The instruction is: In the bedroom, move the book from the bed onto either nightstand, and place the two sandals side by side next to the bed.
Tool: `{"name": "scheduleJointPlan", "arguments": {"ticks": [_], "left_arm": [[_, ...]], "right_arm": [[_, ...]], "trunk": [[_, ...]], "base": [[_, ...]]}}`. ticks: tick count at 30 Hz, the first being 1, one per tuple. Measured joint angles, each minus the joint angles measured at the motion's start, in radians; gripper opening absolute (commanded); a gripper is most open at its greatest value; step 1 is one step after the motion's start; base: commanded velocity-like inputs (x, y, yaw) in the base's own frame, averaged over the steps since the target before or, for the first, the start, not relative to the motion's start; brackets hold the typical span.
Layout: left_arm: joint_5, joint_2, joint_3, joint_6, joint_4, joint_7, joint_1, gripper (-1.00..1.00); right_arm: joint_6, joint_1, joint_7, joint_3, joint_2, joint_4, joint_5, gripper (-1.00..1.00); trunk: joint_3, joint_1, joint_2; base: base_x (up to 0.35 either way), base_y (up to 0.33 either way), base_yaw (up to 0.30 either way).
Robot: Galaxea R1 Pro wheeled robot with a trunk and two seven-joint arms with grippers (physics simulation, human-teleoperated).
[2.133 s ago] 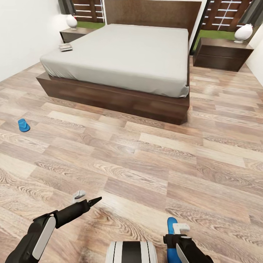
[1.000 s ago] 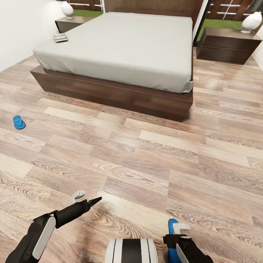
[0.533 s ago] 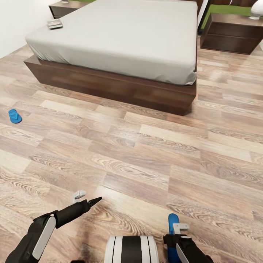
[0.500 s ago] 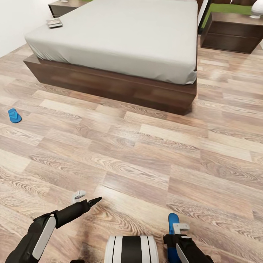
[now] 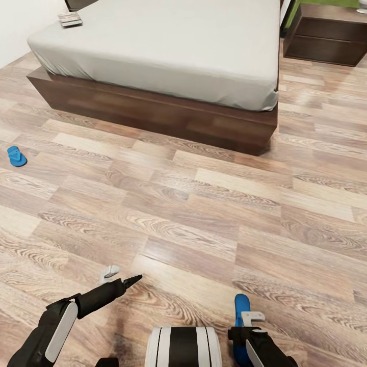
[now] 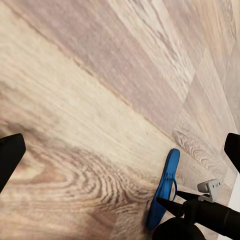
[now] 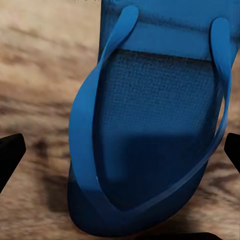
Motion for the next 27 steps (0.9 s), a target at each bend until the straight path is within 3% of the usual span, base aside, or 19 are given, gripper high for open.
{"name": "scheduleJointPlan", "arguments": {"ticks": [6,14,22,23,27], "left_arm": [[0.001,0.0,0.0,0.0,0.0,0.0,-0.001,1.0],[0.001,0.0,0.0,0.0,0.0,0.0,-0.001,1.0],[0.001,0.0,0.0,0.0,0.0,0.0,-0.001,1.0],[0.001,0.0,0.0,0.0,0.0,0.0,-0.001,1.0],[0.001,0.0,0.0,0.0,0.0,0.0,-0.001,1.0]], "right_arm": [[0.0,0.0,0.0,0.0,0.0,0.0,0.0,1.0],[0.0,0.0,0.0,0.0,0.0,0.0,0.0,1.0],[0.0,0.0,0.0,0.0,0.0,0.0,0.0,1.0],[0.0,0.0,0.0,0.0,0.0,0.0,0.0,-1.0],[0.0,0.0,0.0,0.0,-0.001,0.0,0.003,-1.0]], "trunk": [[0.0,0.0,0.0],[-0.031,0.004,-0.002],[-0.031,0.004,-0.002],[-0.031,0.004,-0.002],[-0.031,0.004,-0.002]], "base": [[0.0,0.0,0.0],[0.0,0.0,0.0],[0.0,0.0,0.0],[0.0,0.0,0.0],[0.0,0.0,0.0]]}}
